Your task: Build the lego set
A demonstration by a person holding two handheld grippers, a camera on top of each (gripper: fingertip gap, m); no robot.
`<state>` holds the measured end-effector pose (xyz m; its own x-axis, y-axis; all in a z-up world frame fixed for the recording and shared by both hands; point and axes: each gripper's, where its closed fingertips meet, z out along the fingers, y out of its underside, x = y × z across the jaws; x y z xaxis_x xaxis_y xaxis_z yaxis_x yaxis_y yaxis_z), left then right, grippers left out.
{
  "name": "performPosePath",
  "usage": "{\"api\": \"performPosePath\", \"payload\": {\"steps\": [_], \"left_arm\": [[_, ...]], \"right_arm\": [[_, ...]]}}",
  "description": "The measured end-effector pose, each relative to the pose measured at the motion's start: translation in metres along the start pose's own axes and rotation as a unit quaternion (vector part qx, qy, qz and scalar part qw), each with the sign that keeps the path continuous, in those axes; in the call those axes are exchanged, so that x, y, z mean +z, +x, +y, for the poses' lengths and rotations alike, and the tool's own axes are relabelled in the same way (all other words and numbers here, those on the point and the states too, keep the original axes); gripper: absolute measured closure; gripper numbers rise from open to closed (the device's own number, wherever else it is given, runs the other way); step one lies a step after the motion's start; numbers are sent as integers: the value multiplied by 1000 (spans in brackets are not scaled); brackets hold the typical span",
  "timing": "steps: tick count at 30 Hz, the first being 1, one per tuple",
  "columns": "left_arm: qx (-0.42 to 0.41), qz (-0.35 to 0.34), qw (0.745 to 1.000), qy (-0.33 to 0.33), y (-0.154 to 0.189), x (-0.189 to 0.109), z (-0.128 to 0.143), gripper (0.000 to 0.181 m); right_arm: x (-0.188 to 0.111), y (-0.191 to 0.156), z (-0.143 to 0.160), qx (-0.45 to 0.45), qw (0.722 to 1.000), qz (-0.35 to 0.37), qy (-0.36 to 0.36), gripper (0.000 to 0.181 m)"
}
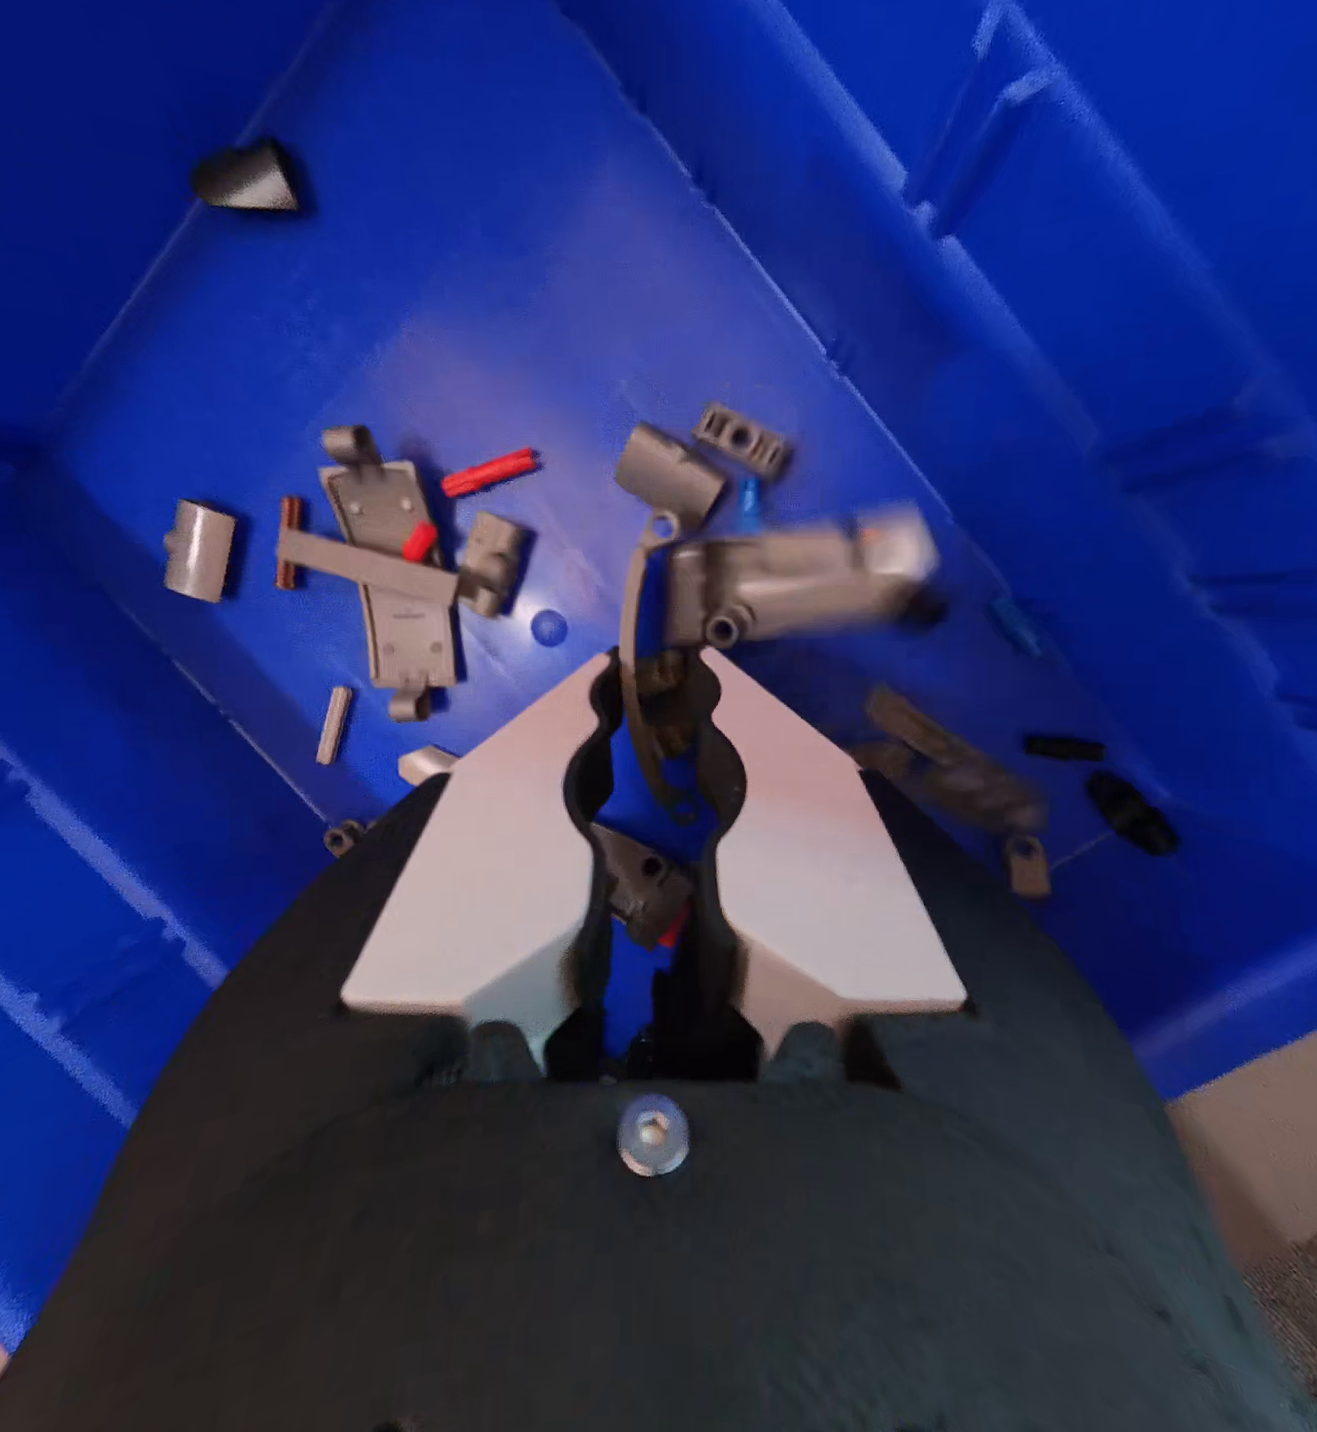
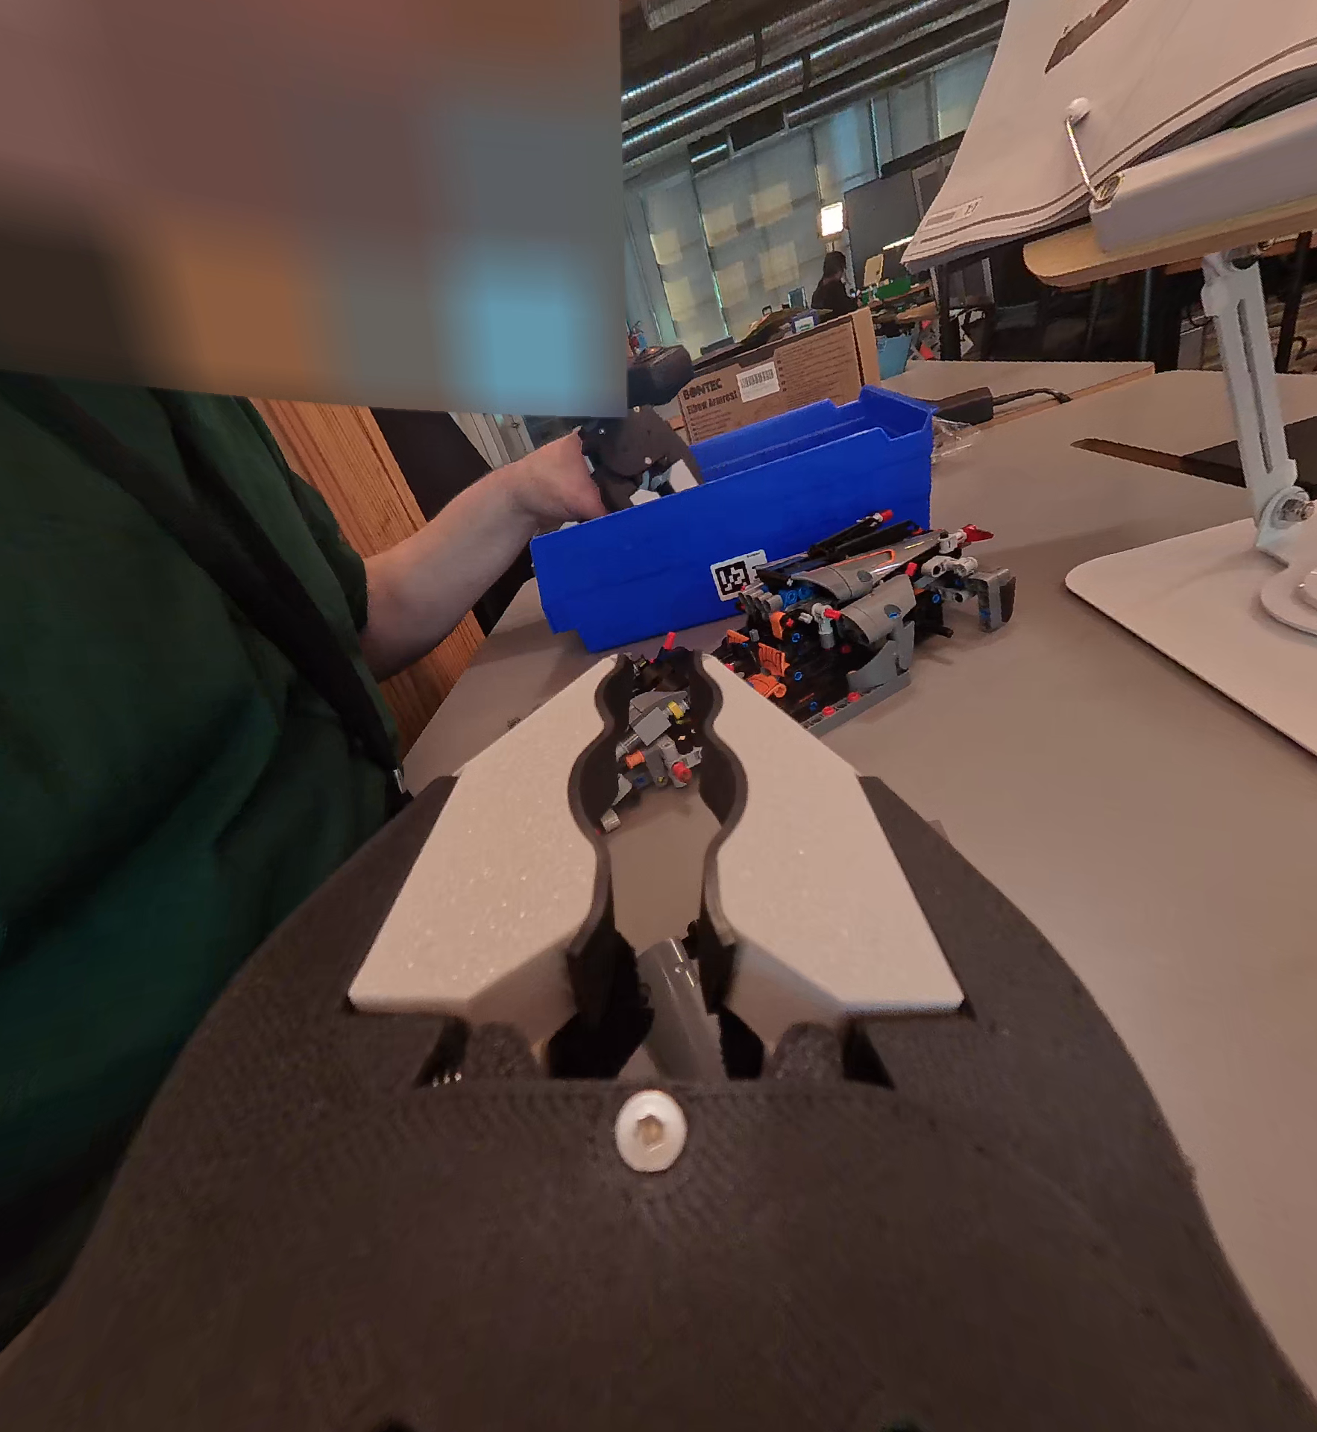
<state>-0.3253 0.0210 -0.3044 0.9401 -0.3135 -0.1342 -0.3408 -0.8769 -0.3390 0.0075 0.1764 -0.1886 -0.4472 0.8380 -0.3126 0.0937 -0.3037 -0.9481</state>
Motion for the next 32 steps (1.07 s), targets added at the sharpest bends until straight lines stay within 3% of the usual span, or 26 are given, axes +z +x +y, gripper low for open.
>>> {"api": "performPosePath", "payload": {"steps": [7,11,13,14,18,23,32], "left_arm": [[-60,12,998,32,-2,-18,6,169],[-92,74,992,52,8,-21,2,168],[-90,78,991,56,7,-17,-1,160],[-91,76,992,50,6,-15,-1,147],[-88,33,994,48,-8,-19,0,140],[-90,-56,992,71,-26,-52,3,155],[-120,-138,980,84,-41,-96,26,167]], "right_arm": [[-1,-2,3,-5,1000,-2,-6,169],[0,-3,5,-8,1000,-2,-12,169],[0,-4,6,-10,1000,-3,-15,169],[1,-4,6,-11,1000,-3,-17,169],[0,-4,6,-11,1000,-2,-17,170],[1,-4,6,-7,1000,-3,-17,169],[1,-4,7,-8,1000,-5,-18,169]]}}
